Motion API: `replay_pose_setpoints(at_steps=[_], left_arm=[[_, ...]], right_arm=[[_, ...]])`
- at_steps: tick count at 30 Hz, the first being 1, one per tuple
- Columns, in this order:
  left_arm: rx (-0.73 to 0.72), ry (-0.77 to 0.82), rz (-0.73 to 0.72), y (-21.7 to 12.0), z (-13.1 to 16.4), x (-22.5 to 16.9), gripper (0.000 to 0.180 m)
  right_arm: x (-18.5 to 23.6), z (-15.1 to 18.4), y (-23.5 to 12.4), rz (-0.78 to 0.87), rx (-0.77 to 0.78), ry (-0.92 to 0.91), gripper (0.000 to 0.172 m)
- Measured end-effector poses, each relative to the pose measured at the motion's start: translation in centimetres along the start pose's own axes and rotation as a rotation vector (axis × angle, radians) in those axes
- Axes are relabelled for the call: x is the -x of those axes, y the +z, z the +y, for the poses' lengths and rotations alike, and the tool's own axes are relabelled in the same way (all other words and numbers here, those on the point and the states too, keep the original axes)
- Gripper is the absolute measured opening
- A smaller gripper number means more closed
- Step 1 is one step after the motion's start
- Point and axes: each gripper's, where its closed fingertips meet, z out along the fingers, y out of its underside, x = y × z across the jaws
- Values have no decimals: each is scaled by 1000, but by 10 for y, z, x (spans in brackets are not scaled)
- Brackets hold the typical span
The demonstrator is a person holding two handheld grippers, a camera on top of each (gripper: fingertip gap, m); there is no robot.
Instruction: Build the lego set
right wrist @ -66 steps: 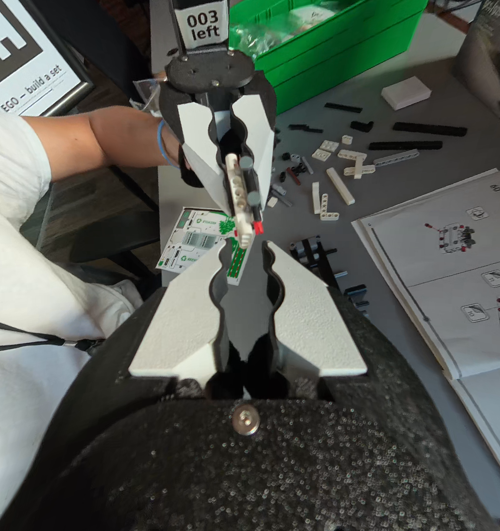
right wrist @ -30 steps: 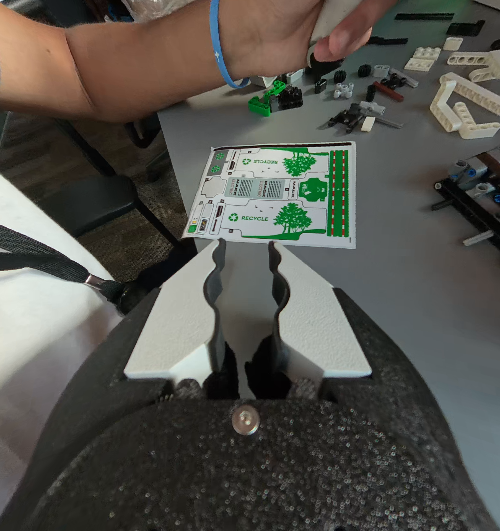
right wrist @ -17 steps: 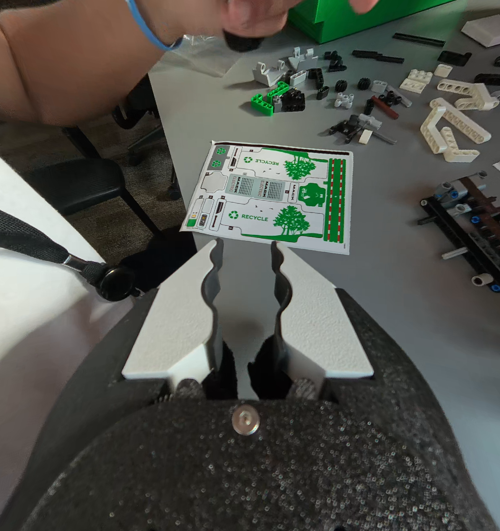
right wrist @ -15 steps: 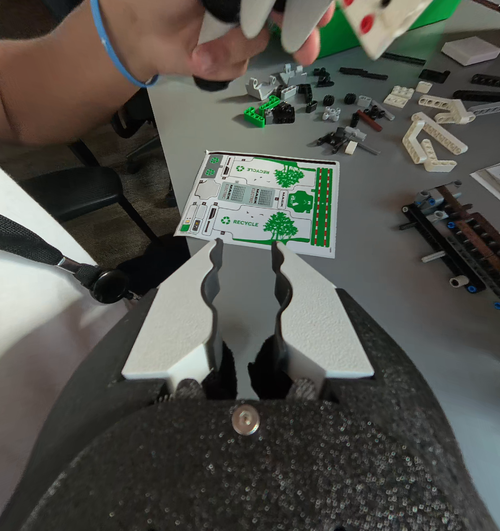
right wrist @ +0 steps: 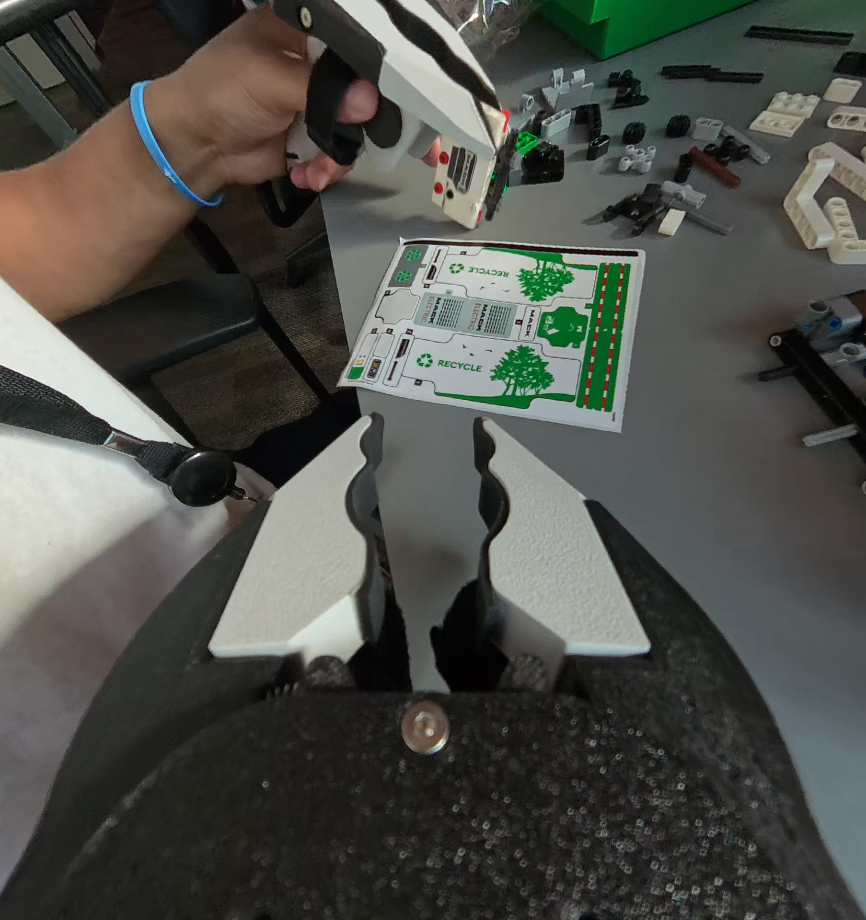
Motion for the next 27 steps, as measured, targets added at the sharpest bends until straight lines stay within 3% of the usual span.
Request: replay_pose_setpoints(at_steps=[4, 14, 27], left_arm=[[26, 49, -10, -2, 5, -4, 15], [142, 160, -52, -10, 20, -3, 15], [194, 174, -60, -18, 26, 3, 19]], right_arm=[[9, -5, -1, -53, -40, 70, 34], [6, 7, -12, 17, -50, 92, 33], [1, 12, -13, 17, -31, 89, 32]])
